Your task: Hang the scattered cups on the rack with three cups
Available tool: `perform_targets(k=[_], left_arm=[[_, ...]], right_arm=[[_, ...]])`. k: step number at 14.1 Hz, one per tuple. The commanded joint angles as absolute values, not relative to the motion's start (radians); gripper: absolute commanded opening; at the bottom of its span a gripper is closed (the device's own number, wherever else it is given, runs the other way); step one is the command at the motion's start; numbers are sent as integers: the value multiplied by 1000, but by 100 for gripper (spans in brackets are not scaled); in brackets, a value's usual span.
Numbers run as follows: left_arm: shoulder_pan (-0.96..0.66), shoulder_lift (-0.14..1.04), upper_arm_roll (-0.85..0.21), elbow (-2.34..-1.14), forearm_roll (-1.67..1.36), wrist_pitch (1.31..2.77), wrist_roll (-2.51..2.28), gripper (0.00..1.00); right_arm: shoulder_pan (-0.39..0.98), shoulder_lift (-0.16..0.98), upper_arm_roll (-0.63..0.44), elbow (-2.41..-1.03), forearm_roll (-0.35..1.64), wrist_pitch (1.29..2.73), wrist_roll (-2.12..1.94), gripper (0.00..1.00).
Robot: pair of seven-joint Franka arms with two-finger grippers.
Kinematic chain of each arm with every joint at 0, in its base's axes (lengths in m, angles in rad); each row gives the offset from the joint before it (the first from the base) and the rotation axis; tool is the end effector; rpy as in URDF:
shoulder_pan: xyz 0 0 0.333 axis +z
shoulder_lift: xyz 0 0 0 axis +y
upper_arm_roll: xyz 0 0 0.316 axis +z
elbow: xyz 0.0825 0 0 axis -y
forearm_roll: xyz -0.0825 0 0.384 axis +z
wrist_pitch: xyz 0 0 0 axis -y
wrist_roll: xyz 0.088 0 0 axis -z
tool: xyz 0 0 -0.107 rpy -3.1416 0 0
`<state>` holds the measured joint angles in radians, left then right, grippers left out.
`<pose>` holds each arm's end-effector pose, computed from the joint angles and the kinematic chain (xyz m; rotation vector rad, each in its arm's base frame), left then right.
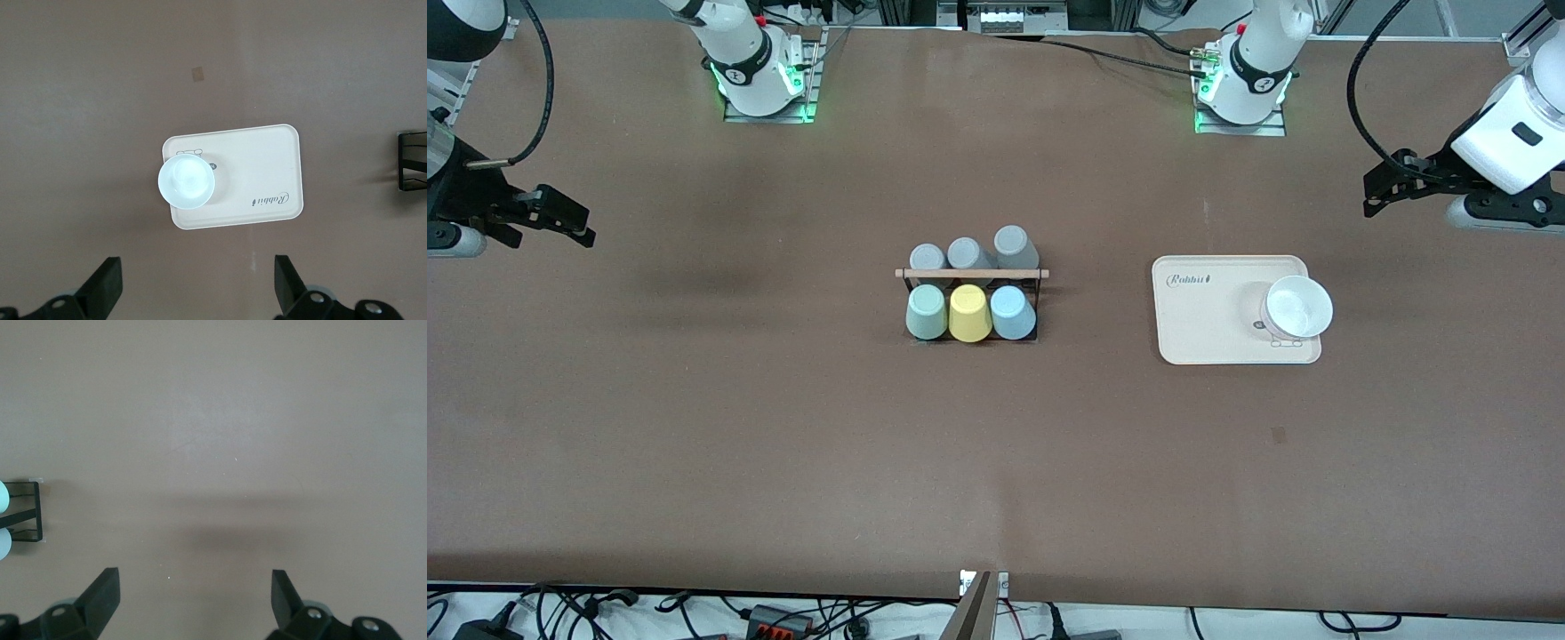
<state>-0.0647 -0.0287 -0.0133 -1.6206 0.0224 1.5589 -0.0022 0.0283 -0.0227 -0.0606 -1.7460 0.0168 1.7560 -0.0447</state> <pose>0.5420 -0.0400 0.6158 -3.1149 0.1183 0.0500 0.5586 -0.0169 0.5699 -3.1245 -0.0149 -0.0521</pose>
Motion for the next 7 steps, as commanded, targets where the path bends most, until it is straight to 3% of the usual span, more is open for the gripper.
perform_targets(k=[1, 7], left_arm=[[-63, -29, -11, -1603, 8, 1542, 21, 100], [-63, -29, -11, -1603, 8, 1540, 20, 100]], right_arm=[[17, -40, -49, -1755, 3, 1755, -58, 100], [-32, -41, -17, -1755, 2, 1750, -60, 100]])
